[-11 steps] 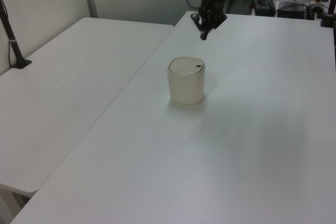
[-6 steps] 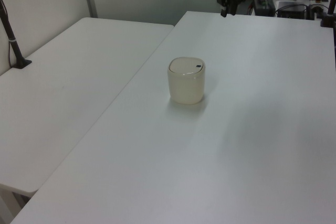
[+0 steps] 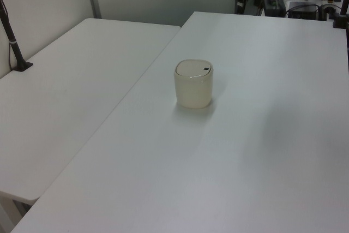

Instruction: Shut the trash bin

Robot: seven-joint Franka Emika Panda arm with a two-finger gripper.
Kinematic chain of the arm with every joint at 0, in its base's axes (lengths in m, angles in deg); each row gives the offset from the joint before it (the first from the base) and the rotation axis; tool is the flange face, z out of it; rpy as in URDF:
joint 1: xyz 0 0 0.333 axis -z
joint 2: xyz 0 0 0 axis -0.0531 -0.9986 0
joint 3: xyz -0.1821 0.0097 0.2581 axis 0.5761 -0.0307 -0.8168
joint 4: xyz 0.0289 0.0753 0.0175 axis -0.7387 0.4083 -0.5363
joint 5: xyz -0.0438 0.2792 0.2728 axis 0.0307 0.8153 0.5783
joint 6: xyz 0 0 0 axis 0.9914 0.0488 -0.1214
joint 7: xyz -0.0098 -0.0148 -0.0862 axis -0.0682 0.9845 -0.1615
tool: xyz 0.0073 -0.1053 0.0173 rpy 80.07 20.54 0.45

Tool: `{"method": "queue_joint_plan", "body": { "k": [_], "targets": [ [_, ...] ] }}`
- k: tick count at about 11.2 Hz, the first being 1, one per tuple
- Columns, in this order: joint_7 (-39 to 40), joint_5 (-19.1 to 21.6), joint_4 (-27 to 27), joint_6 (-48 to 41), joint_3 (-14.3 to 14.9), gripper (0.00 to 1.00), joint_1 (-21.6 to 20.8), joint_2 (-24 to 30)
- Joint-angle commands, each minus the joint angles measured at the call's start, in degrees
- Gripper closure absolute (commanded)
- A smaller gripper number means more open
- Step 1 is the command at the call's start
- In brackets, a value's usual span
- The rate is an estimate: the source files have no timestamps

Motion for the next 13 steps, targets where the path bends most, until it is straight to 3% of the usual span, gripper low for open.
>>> {"method": "queue_joint_plan", "body": {
  "k": [1,3,6,9,13],
  "targets": [
    [10.9,0.2,1.7,-0.8,0.5,0.00,0.0,1.1],
    [15.3,-1.8,1.1,-1.8,0.5,0.00,1.2,1.0],
    [24.5,-2.7,-2.2,-11.1,0.5,0.00,2.3,0.2],
    [24.0,-1.7,-2.3,-13.1,0.5,0.00,2.3,0.2],
    [20.2,4.0,-1.9,-9.4,1.7,0.00,2.7,0.2]
  ]
}}
